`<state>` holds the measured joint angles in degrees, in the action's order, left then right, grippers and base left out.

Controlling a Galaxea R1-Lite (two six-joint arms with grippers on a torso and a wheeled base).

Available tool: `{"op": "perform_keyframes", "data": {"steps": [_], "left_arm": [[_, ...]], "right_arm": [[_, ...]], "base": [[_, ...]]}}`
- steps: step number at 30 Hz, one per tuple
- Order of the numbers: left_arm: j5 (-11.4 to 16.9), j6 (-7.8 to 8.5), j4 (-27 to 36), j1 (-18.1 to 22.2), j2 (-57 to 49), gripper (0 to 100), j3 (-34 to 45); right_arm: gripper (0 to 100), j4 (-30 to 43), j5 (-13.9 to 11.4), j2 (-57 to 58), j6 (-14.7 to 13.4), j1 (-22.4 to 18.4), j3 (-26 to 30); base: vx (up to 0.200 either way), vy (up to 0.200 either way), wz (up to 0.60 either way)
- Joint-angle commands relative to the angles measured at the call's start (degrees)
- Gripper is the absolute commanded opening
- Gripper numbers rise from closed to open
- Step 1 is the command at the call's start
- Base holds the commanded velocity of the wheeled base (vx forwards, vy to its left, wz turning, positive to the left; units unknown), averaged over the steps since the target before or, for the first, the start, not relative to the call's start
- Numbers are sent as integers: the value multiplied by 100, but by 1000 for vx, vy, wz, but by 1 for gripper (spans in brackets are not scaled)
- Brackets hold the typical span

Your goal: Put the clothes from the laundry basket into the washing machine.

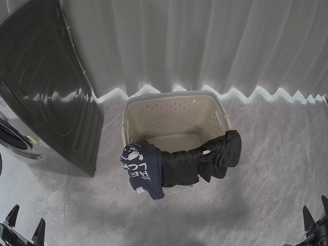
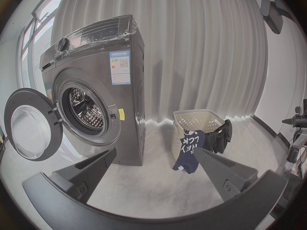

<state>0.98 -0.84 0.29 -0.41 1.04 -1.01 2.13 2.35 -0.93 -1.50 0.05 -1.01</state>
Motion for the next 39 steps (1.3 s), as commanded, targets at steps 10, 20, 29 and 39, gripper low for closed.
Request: {"op": "perform_keyframes", "data": {"steps": [10,20,29,39], "left_arm": [[-1,-4,6,6,-104,100,101],[-1,-4,-3,6,-104,100,101],[-1,5,6,6,-104,100,101],[8,14,6,6,-104,100,101]], "right_arm": [[100,-2,2,93,1,4,13],[100,6,2,93,18,-5,13],[100,-196,20,93,9,-5,101],[100,-134,-543,-1419,-96,118,-1156]], "base": [[20,0,0],[160,0,0],[0,0,0],[0,0,0]]}}
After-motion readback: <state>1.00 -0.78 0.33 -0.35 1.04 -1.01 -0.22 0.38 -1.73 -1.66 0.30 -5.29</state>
